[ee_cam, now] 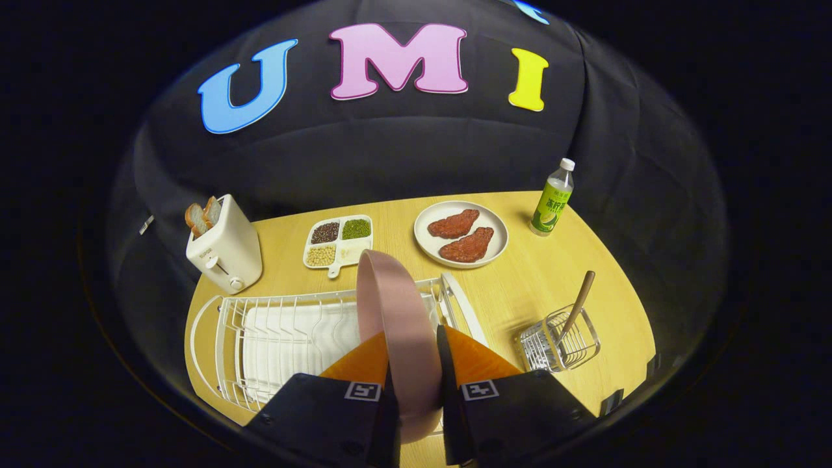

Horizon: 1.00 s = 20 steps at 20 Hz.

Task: Take the plate from the dish rack, then take the spoon from the basket and place it into the plate.

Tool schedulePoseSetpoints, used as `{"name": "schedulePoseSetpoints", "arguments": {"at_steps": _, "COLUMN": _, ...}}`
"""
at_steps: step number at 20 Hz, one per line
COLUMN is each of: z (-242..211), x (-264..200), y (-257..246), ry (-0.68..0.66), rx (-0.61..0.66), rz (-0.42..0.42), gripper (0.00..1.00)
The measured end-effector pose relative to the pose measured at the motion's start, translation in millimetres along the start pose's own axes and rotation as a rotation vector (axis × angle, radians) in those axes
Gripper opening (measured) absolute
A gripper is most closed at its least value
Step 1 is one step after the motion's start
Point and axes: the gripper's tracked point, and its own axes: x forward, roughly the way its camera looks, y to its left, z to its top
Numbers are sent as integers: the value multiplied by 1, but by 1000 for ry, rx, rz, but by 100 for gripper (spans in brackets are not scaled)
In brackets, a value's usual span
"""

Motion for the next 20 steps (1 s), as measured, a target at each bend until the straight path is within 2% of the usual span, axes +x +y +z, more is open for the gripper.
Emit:
{"name": "schedulePoseSetpoints", "arguments": {"at_steps": 4, "z": 19, "x": -9, "y": -14, "ry": -67, "rx": 32, "rz": -48, "gripper": 30}}
{"name": "schedulePoseSetpoints", "arguments": {"at_steps": 6, "z": 23, "x": -12, "y": -10, "ry": -66, "rx": 90, "rz": -29, "gripper": 28}}
{"name": "schedulePoseSetpoints", "arguments": {"at_steps": 9, "z": 27, "x": -24, "y": -8, "ry": -65, "rx": 107, "rz": 46, "gripper": 28}}
{"name": "schedulePoseSetpoints", "arguments": {"at_steps": 14, "z": 26, "x": -81, "y": -15, "ry": -119, "rx": 77, "rz": 259, "gripper": 28}}
{"name": "schedulePoseSetpoints", "arguments": {"at_steps": 16, "z": 15, "x": -103, "y": -27, "ry": -102, "rx": 81, "rz": 332, "gripper": 28}}
{"name": "schedulePoseSetpoints", "arguments": {"at_steps": 20, "z": -29, "x": -141, "y": -64, "ry": -45, "rx": 102, "rz": 420, "gripper": 28}}
